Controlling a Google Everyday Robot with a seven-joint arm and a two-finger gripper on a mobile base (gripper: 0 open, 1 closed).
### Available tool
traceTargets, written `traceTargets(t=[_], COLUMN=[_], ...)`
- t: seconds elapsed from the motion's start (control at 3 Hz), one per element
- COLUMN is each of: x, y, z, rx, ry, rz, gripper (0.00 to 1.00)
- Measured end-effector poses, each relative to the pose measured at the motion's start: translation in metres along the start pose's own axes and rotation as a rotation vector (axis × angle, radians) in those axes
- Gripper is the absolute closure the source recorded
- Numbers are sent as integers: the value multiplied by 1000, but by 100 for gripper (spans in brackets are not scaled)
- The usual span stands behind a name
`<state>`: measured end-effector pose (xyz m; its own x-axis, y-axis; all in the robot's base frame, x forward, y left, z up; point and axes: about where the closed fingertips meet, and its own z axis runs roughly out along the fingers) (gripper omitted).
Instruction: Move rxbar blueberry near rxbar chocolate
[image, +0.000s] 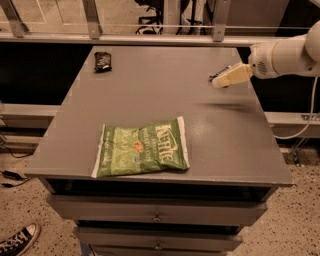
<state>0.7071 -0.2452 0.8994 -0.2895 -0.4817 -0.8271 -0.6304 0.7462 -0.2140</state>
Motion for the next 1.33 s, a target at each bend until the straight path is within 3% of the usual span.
traceTargets(t=[0.33,1.0,1.33], x=[10,29,31], y=[-7,-20,-28], z=[25,59,63], rx=[15,42,58], ry=[-5,-16,-29], rz=[46,82,87], gripper=[0,0,11])
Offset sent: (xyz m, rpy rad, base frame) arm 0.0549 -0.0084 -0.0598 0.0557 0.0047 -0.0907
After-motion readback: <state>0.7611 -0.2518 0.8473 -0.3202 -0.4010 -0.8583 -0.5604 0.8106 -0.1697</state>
